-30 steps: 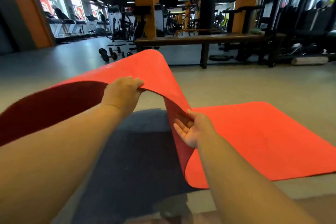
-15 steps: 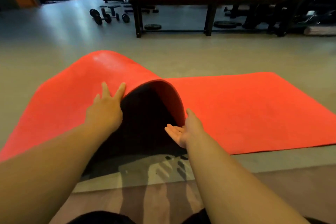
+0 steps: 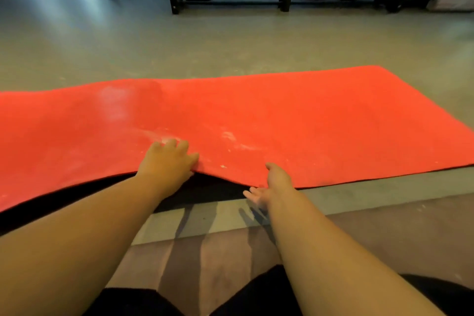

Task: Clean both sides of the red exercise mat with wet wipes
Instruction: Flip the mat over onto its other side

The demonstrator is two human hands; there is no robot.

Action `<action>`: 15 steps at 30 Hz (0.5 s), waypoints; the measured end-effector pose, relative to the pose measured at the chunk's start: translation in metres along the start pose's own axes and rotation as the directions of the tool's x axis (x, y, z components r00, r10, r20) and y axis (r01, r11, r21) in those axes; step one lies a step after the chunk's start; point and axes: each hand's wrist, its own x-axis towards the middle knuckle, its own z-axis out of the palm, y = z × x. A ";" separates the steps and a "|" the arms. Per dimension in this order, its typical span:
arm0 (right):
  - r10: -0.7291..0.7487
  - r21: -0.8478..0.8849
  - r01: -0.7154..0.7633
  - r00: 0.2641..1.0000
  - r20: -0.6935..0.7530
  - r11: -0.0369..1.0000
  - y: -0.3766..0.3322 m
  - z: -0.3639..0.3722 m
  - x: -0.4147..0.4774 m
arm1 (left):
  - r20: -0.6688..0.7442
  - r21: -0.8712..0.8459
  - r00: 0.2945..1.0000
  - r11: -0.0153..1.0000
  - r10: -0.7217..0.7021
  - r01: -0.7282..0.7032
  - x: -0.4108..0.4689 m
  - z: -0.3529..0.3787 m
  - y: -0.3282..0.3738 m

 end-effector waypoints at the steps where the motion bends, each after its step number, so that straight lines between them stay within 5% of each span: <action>1: -0.004 -0.005 0.003 1.000 -0.025 1.000 -0.001 -0.008 0.009 | 0.002 -0.014 1.000 1.000 0.012 -0.012 0.003 0.007 0.011; 15: -0.222 0.068 0.236 0.961 -0.167 0.969 -0.096 -0.075 0.087 | -0.008 -0.291 0.992 0.949 0.123 -0.120 0.080 0.001 0.117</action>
